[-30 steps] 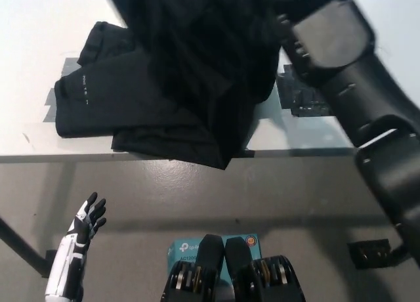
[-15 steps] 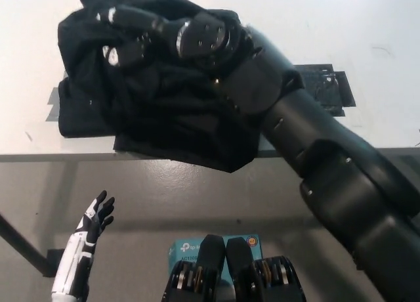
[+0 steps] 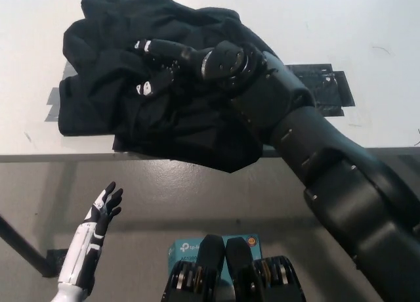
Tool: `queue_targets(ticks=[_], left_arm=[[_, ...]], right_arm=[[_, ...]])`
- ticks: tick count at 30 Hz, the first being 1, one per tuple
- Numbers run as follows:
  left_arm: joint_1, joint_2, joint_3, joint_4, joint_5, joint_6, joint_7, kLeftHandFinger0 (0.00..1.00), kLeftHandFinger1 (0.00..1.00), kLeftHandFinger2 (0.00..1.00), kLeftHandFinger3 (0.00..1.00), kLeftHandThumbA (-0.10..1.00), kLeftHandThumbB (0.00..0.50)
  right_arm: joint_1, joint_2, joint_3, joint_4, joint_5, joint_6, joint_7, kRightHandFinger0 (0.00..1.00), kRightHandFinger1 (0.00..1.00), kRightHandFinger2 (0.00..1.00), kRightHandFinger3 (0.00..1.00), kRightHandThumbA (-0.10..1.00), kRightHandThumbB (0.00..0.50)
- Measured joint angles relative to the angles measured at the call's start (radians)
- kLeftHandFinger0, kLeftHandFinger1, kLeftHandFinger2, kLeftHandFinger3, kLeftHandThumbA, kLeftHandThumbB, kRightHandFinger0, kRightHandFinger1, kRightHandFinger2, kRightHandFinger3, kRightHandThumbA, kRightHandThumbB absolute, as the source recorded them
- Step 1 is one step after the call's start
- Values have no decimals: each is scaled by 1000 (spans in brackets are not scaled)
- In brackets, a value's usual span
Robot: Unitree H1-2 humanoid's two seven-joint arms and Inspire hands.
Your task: The robot grabs the right edges of the black jacket on the table, and folds it in half
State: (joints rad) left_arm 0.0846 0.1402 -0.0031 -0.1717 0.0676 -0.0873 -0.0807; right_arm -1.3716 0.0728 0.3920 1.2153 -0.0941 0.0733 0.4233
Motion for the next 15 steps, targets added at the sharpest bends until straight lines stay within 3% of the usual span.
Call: queue_targets(ticks=[2, 4, 9, 11, 13, 15], left_arm=[[-2, 0, 0, 0, 0, 1, -1, 1000, 1000, 1000, 1000, 1000, 87], [-7, 0, 0, 0, 0, 3, -1, 1000, 1000, 1000, 1000, 1000, 95], [-24, 0, -8, 0, 10, 5, -1, 1000, 1000, 1000, 1000, 1000, 130], [-29, 0, -15, 0, 16, 7, -2, 1000, 1000, 1000, 1000, 1000, 136], [-31, 0, -24, 0, 16, 15, -6, 1000, 1000, 1000, 1000, 1000, 173], [-32, 0, -30, 0, 16, 22, -11, 1000, 1000, 1000, 1000, 1000, 192]], right_arm=[[-4, -7, -17, -19, 1, 17, 21, 1000, 1000, 1000, 1000, 1000, 450], [-16, -19, -37, -53, 3, 37, 52, 1000, 1000, 1000, 1000, 1000, 469], [-77, -51, -58, -169, 3, 117, 121, 1000, 1000, 1000, 1000, 1000, 433], [-107, -64, -58, -218, 2, 135, 144, 1000, 1000, 1000, 1000, 1000, 439], [-150, -78, -57, -259, 1, 150, 172, 1000, 1000, 1000, 1000, 1000, 483], [-188, -92, -51, -279, 0, 171, 200, 1000, 1000, 1000, 1000, 1000, 472]])
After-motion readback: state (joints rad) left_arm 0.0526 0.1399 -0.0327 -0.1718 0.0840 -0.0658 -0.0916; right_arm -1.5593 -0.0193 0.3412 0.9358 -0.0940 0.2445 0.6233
